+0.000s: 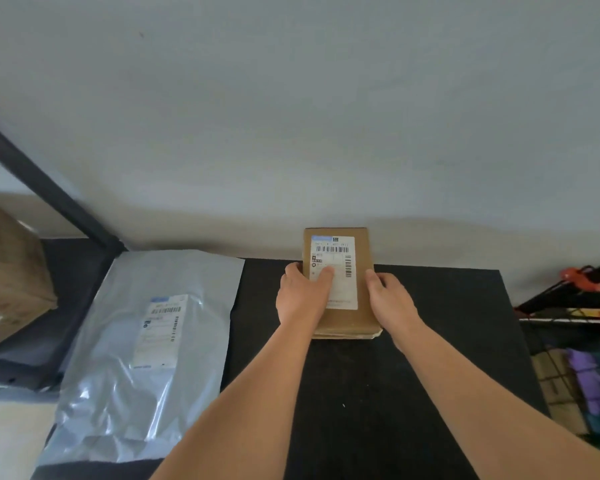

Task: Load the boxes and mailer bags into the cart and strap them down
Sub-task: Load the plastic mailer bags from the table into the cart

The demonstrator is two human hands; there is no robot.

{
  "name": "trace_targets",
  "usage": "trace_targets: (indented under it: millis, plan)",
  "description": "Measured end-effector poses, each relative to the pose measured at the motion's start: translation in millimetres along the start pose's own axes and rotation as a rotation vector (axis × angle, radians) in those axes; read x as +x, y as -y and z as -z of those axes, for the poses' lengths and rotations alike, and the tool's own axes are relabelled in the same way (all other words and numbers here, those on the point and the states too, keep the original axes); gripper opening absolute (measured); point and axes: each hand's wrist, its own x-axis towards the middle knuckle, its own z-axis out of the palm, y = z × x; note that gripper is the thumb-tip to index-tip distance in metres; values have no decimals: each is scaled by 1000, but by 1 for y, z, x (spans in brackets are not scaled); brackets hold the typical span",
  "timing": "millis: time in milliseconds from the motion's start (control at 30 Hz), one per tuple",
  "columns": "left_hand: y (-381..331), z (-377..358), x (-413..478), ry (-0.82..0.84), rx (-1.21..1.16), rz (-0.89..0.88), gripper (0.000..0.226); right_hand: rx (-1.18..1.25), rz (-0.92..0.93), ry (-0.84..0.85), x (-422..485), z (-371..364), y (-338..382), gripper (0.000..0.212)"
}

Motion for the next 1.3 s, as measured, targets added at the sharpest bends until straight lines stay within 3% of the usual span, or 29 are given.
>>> trace_targets:
  millis: [67,200,300,433,533,767,933,1100,1200,1300]
  plan:
    - [-2,6,-5,35,-114,30,74,29,-30,-77,-8,8,-5,49]
    - [-10,3,-29,169,-342,0,56,57,-98,-226,-28,28,-23,50]
    - [-23,-9,-56,352,-468,17,51,100,-151,-316,-47,44,-41,46]
    - [-35,-32,-91,604,-521,11,64,156,-195,-424,-69,82,-65,43]
    - [-45,-54,-118,702,-546,-5,69,223,-231,-465,-85,113,-87,42]
    - [-61,-112,-191,816,-522,-35,68,408,-297,-493,-136,175,-149,53]
    - [-72,-160,-258,853,-511,-47,69,449,-329,-551,-169,234,-204,50]
    - [-82,-210,-336,880,-544,-49,54,439,-323,-563,-203,295,-268,48]
    - [-91,-244,-377,903,-580,-46,61,434,-289,-575,-220,336,-300,48]
    - [-101,-279,-415,924,-593,-79,63,450,-253,-597,-234,374,-327,35]
